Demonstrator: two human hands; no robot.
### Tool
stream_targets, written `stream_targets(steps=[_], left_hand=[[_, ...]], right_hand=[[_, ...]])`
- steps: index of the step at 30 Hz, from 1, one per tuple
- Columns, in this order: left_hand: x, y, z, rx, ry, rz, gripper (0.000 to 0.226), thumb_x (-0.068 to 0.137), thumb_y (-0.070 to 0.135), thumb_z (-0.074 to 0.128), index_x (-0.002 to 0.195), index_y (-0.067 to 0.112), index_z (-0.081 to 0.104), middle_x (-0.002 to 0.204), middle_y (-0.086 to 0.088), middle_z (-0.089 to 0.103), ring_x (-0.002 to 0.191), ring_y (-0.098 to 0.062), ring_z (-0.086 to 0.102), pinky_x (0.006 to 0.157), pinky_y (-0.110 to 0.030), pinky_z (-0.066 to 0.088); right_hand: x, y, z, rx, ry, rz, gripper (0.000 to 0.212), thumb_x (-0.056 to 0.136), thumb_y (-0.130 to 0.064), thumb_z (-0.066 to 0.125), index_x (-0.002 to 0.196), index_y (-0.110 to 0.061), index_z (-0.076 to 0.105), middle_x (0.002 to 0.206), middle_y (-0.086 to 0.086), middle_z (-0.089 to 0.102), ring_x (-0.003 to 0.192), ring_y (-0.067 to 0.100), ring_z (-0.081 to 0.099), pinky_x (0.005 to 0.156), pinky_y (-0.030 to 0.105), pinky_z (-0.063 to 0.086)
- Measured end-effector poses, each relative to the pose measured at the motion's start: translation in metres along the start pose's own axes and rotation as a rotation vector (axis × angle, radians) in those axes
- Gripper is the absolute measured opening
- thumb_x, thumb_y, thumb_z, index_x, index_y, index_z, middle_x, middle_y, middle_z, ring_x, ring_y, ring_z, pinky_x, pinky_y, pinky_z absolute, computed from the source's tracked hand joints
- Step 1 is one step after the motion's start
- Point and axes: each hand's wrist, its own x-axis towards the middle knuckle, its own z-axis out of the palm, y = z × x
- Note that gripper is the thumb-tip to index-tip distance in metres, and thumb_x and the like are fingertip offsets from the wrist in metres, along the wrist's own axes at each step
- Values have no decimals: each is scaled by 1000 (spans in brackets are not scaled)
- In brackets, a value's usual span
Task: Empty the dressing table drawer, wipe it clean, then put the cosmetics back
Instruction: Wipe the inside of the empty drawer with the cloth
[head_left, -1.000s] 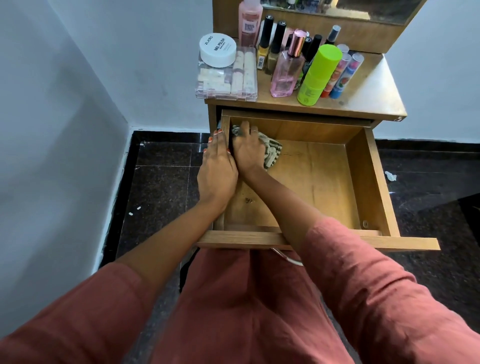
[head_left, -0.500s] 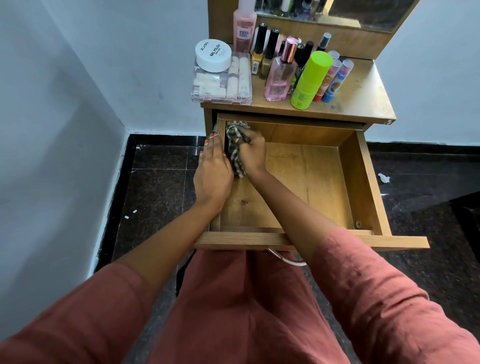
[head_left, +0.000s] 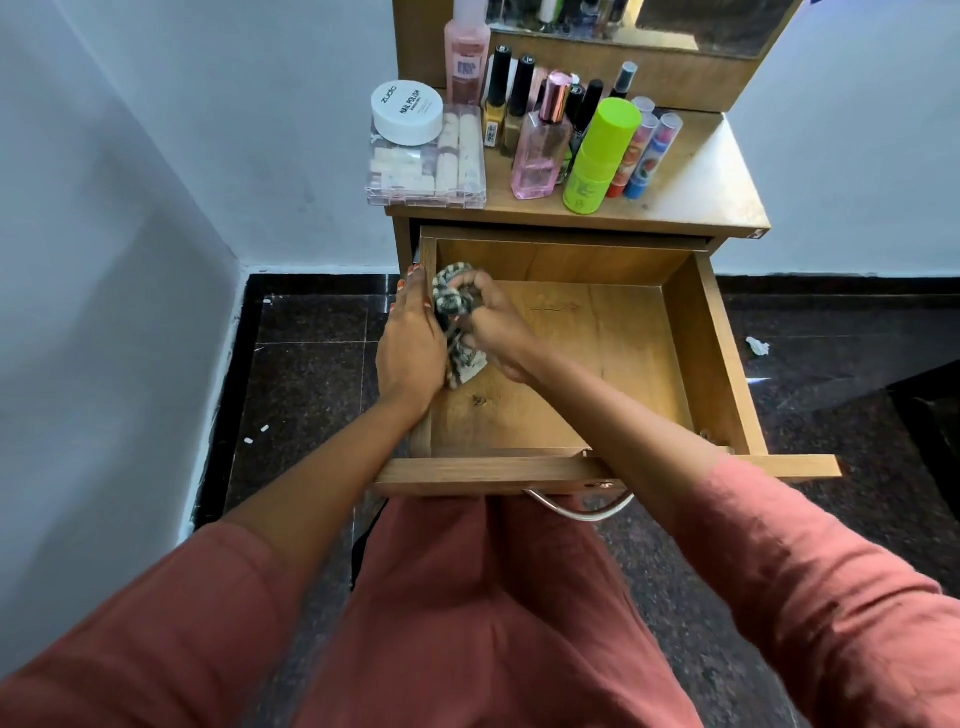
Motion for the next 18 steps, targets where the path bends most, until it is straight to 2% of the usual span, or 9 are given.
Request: stream_targets(steps=[2, 4, 7, 9, 10, 12, 14, 16, 18], left_hand=[[0, -1, 1, -11, 8, 4, 46, 98, 11, 30, 144, 16, 27, 137, -17, 47, 108, -33, 57, 79, -36, 46], [0, -2, 2, -13, 11, 10, 46, 98, 11, 30, 144, 16, 27, 132, -19, 51, 95, -29, 59, 68, -29, 40], [0, -2, 3, -4, 3, 10, 46, 98, 12, 31, 144, 16, 25, 137, -18, 47, 96, -27, 59, 66, -26, 36], [-1, -1, 2, 13, -10, 15, 47, 99, 13, 30, 145, 16, 23, 147, -13, 36, 112, -28, 54, 74, -29, 41], [-1, 0, 2, 21, -23, 21, 47, 99, 14, 29, 145, 15, 22, 150, -10, 31, 122, -29, 48, 84, -34, 44], [0, -2, 1, 38, -48, 39, 47, 99, 16, 28, 145, 15, 22, 152, -8, 26, 135, -28, 33, 100, -43, 39], [1, -5, -3, 80, -61, 57, 46, 99, 19, 28, 145, 15, 22, 152, -9, 25, 138, -28, 27, 105, -45, 35], [2, -8, -9, 124, -84, 91, 46, 99, 21, 27, 145, 16, 22, 153, -12, 22, 140, -31, 22, 111, -45, 27], [2, -12, -14, 151, -115, 145, 46, 100, 20, 28, 145, 14, 22, 154, -13, 20, 142, -31, 16, 114, -42, 19]], right_hand=[[-15, 7, -4, -17, -103, 72, 16, 94, -4, 37, 93, -17, 47, 106, 11, 52, 82, 16, 50, 57, 21, 45], [-25, 14, -8, 0, -179, 139, 21, 94, -4, 37, 86, -19, 47, 89, 2, 52, 66, 9, 47, 44, 12, 40], [-23, 17, -9, 4, -192, 157, 27, 93, 1, 36, 84, -21, 49, 87, -2, 53, 66, 8, 48, 40, 9, 38], [-13, 12, -6, 13, -121, 112, 26, 92, 1, 38, 88, -20, 51, 92, 1, 55, 69, 10, 48, 40, 12, 38], [-6, 8, -5, 21, -69, 88, 25, 92, 2, 39, 95, -18, 53, 98, 4, 56, 73, 12, 50, 42, 14, 39], [8, 0, -4, 9, 44, 39, 30, 90, 3, 42, 113, -13, 53, 114, 11, 56, 86, 16, 52, 53, 20, 44], [20, -7, -5, 34, 122, 1, 37, 89, 8, 41, 121, -8, 52, 123, 16, 55, 92, 18, 54, 65, 23, 51], [24, -11, -5, 66, 158, -18, 41, 88, 13, 40, 123, -5, 51, 121, 16, 56, 82, 10, 54, 58, 14, 48], [24, -9, -4, 102, 162, -11, 43, 87, 14, 41, 125, -5, 50, 112, 10, 56, 72, 3, 50, 49, 12, 42]])
